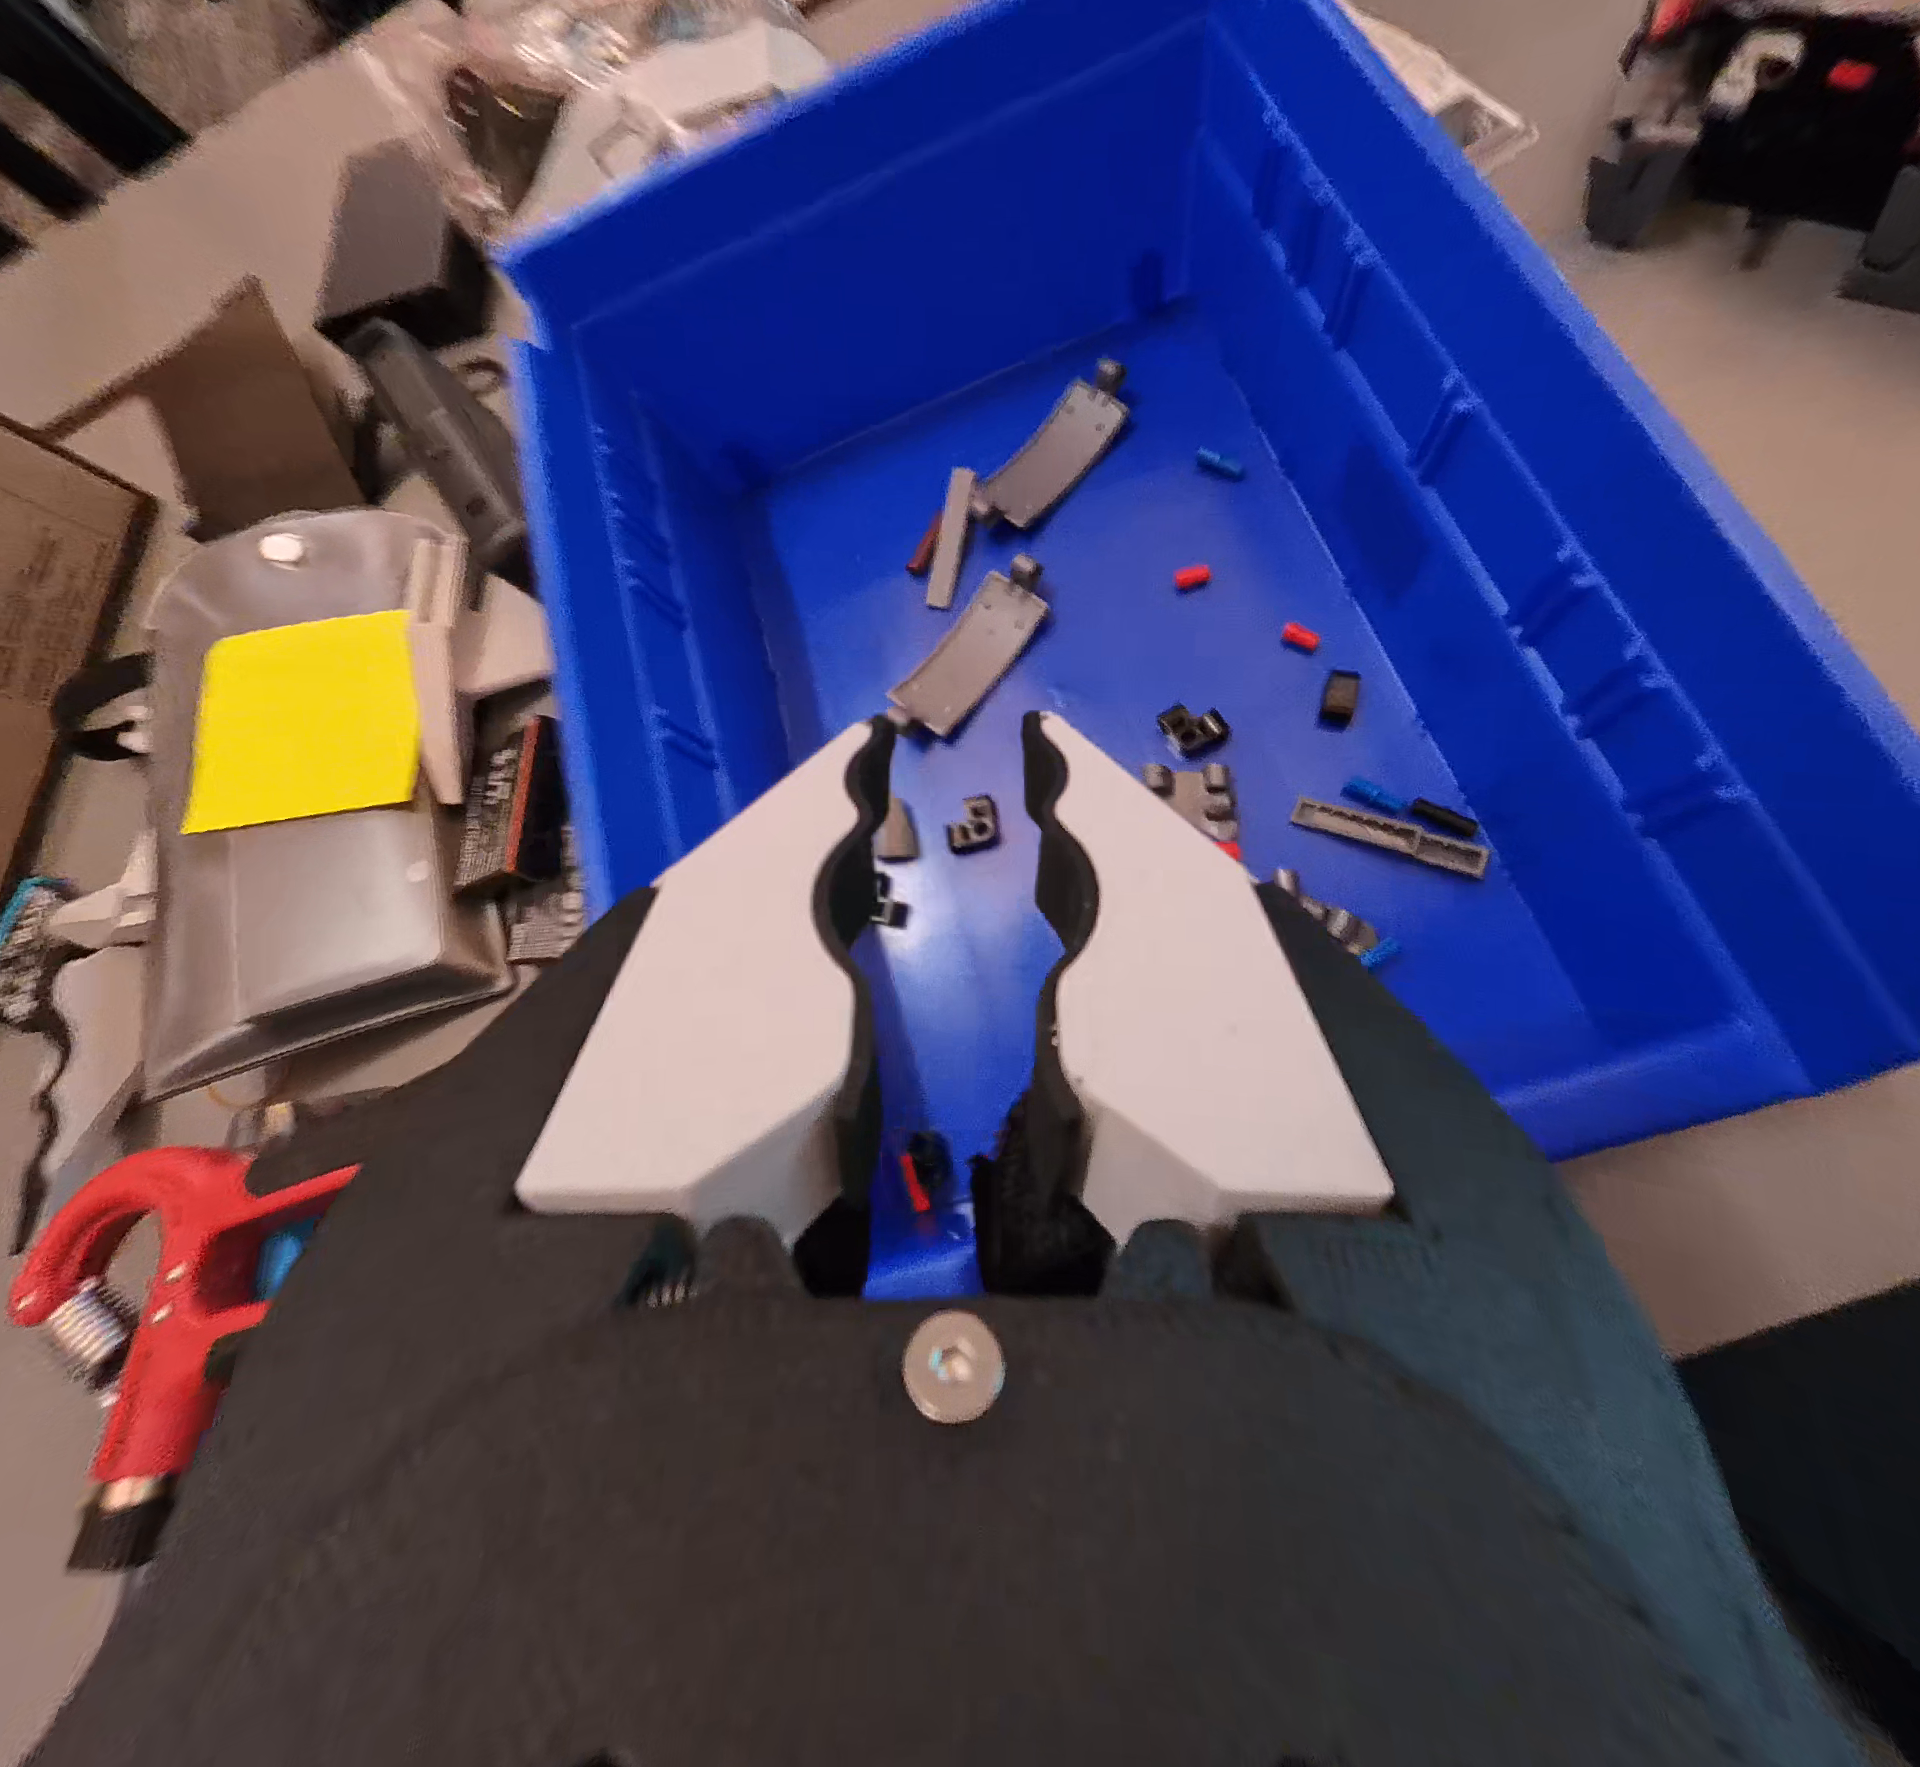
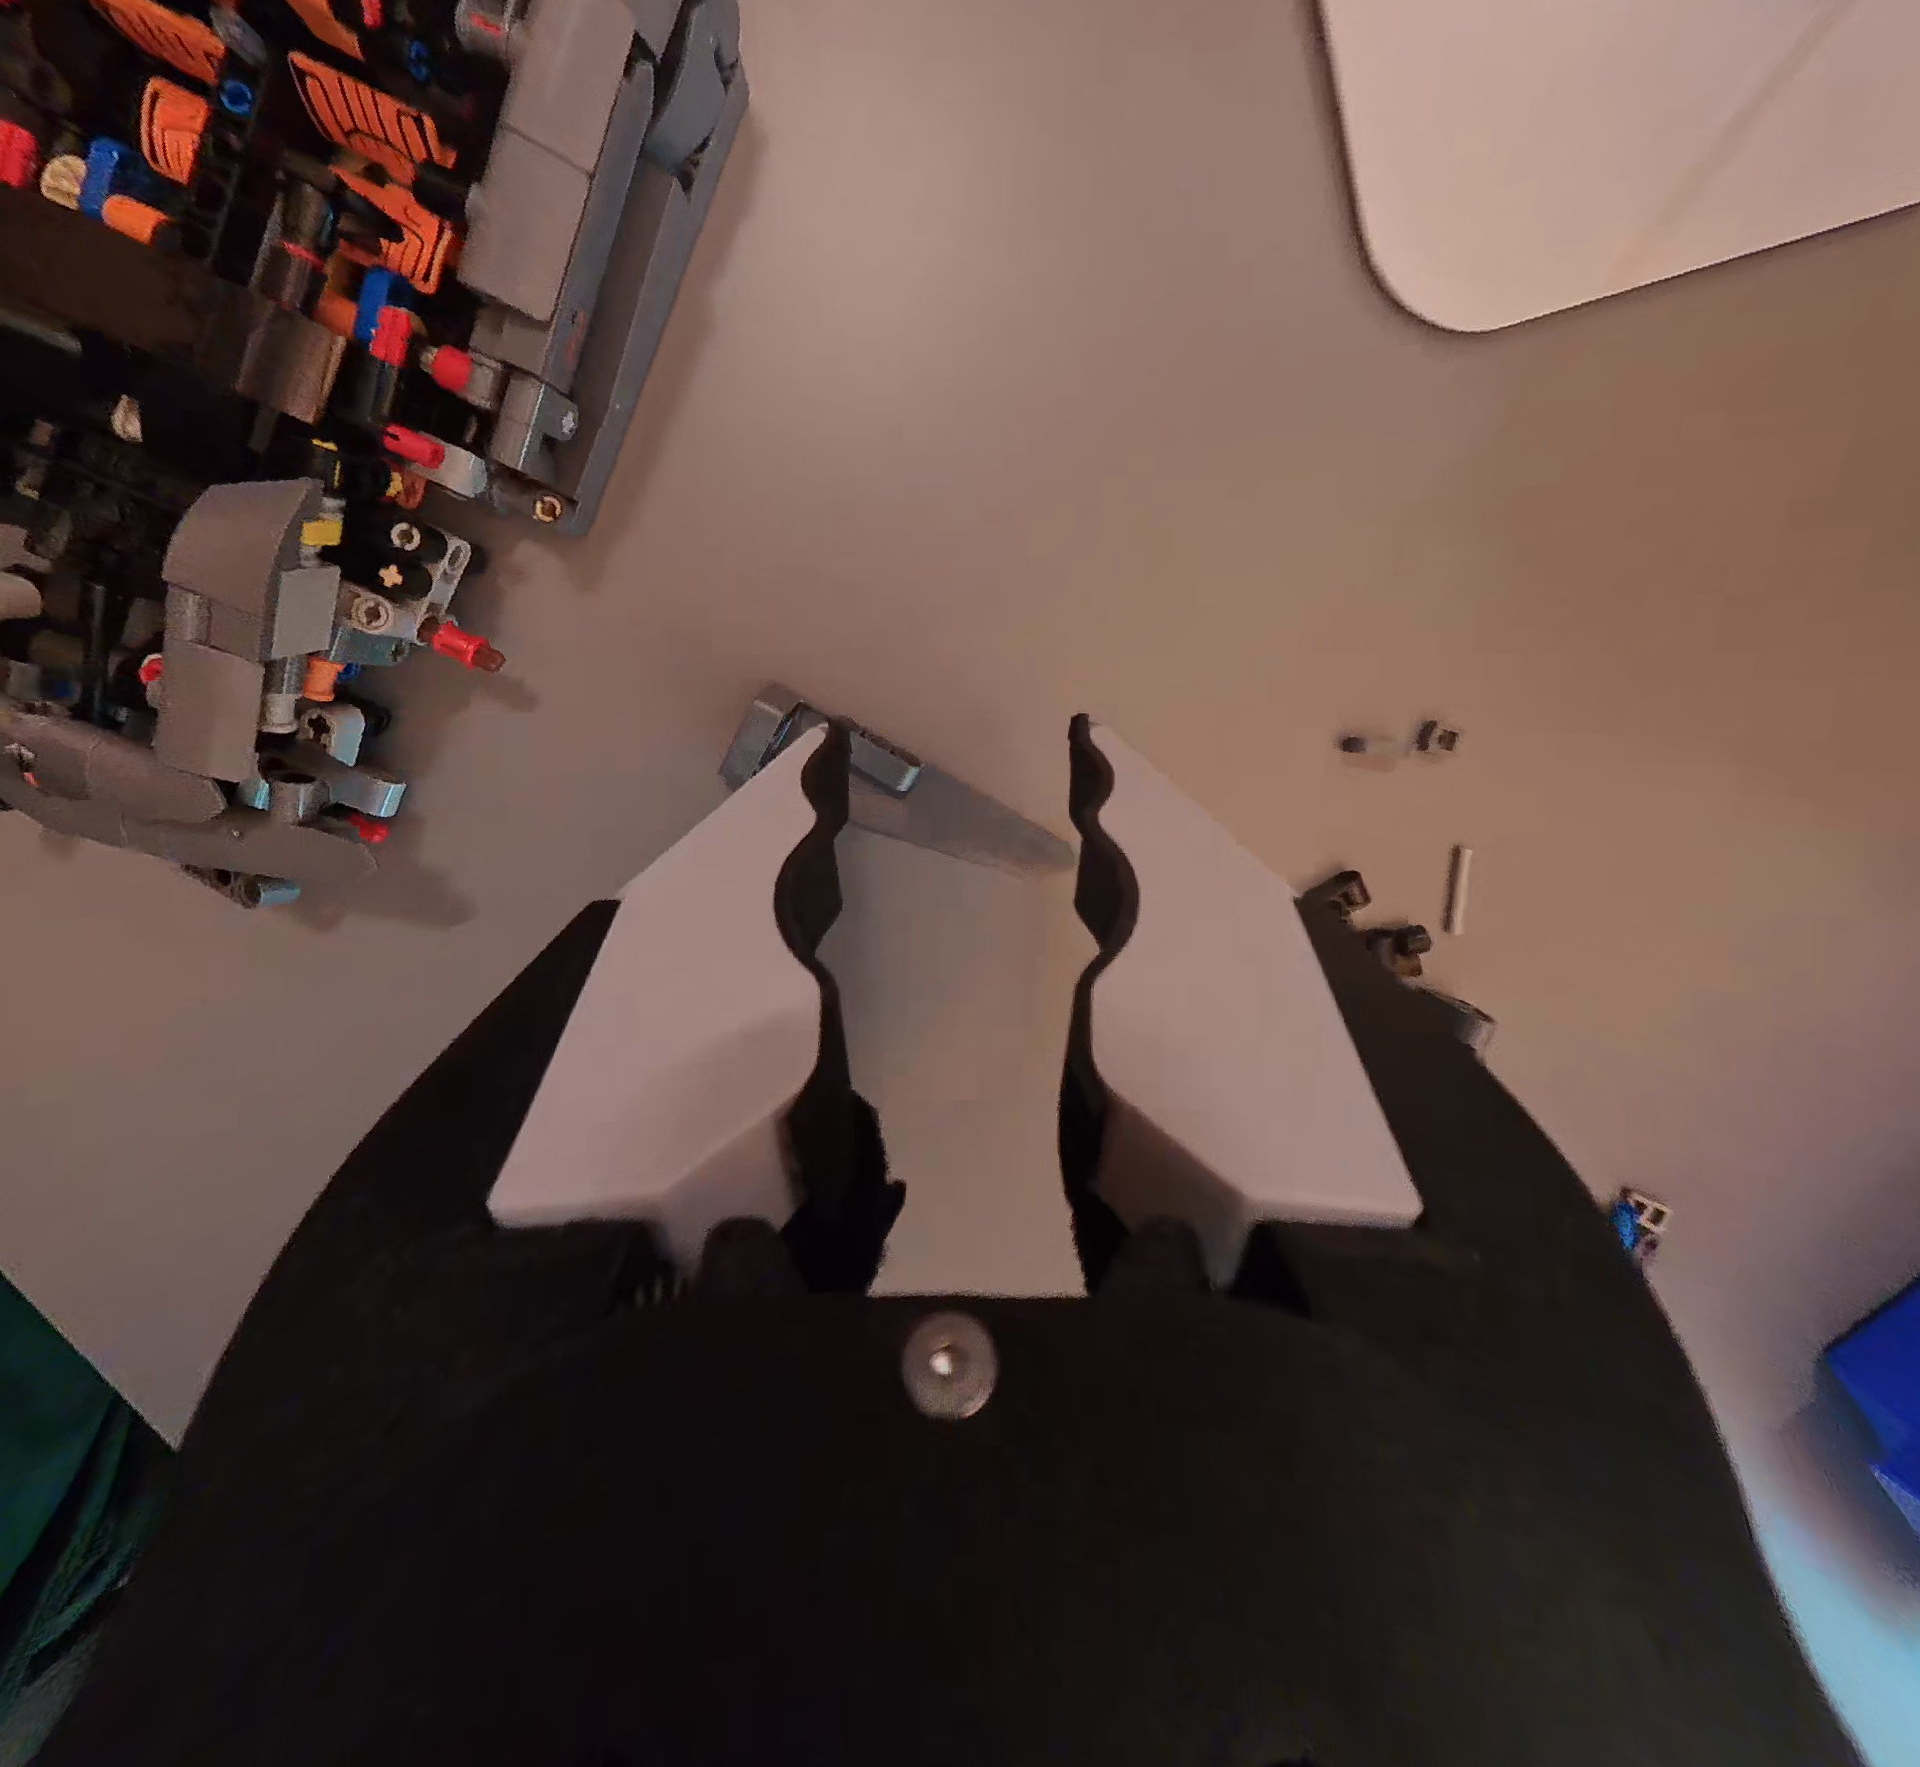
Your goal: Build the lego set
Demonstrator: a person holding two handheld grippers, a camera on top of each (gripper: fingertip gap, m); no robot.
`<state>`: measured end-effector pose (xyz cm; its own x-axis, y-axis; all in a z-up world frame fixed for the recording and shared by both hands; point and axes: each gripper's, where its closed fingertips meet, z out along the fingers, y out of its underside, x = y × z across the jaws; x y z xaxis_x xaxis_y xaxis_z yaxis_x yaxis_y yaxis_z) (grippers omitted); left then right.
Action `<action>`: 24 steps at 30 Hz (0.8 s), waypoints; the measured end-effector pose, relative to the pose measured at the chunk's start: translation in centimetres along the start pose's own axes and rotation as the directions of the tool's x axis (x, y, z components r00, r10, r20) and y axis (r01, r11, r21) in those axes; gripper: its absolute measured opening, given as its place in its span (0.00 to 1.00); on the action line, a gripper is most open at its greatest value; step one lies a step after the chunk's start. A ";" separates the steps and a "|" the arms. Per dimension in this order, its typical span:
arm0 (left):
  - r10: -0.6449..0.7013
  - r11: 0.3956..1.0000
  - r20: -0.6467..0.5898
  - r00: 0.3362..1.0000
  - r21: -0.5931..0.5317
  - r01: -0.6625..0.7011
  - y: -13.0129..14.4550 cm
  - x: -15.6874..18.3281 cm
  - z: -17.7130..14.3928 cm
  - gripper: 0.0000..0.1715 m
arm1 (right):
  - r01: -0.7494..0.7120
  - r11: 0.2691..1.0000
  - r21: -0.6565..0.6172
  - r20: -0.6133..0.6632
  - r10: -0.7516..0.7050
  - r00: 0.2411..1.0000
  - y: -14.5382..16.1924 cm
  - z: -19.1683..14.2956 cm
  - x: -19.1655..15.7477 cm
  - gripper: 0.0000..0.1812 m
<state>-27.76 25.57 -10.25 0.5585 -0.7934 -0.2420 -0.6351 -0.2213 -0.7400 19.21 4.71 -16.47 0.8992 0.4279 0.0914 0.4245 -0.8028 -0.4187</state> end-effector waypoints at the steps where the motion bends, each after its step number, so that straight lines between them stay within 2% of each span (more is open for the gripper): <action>1: -0.009 0.999 0.030 1.000 0.032 0.008 -0.6 -0.5 -0.6 0.14 | -0.006 1.000 0.025 -0.014 0.007 1.000 -0.3 -0.5 0.2 0.24; 5: 0.004 0.974 0.086 0.996 0.224 -0.024 -4.1 -0.7 -3.8 0.11 | -0.027 0.992 0.121 -0.054 0.034 0.998 -0.7 -2.9 0.6 0.26; 9: 0.069 0.956 0.034 0.997 0.283 -0.076 -5.7 2.4 -4.7 0.08 | -0.026 0.987 0.157 -0.106 0.043 0.993 0.9 -5.1 0.9 0.24; 12: 0.161 0.936 -0.030 0.986 0.321 -0.143 -6.9 6.4 -4.5 0.08 | -0.056 0.988 0.142 -0.188 0.082 0.979 3.5 -7.0 2.1 0.23; 17: 0.293 0.883 -0.187 0.938 0.428 -0.190 -10.1 14.9 -3.8 0.07 | -0.160 0.968 0.192 -0.290 0.212 0.933 8.5 -11.4 4.4 0.23; 21: 0.383 0.867 -0.283 0.879 0.439 -0.237 -11.7 20.8 -2.1 0.07 | -0.242 0.954 0.177 -0.368 0.292 0.883 13.8 -14.0 5.9 0.23; 24: 0.441 0.858 -0.301 0.845 0.418 -0.299 -12.3 24.1 -0.6 0.07 | -0.280 0.941 0.191 -0.340 0.331 0.880 15.9 -14.1 6.2 0.22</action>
<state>-6.80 8.87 -6.61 0.0312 -0.9392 -0.3420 -0.4889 0.2841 -0.8248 33.03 -11.22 -9.81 0.9681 -0.0302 0.2486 0.1272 -0.7956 -0.5923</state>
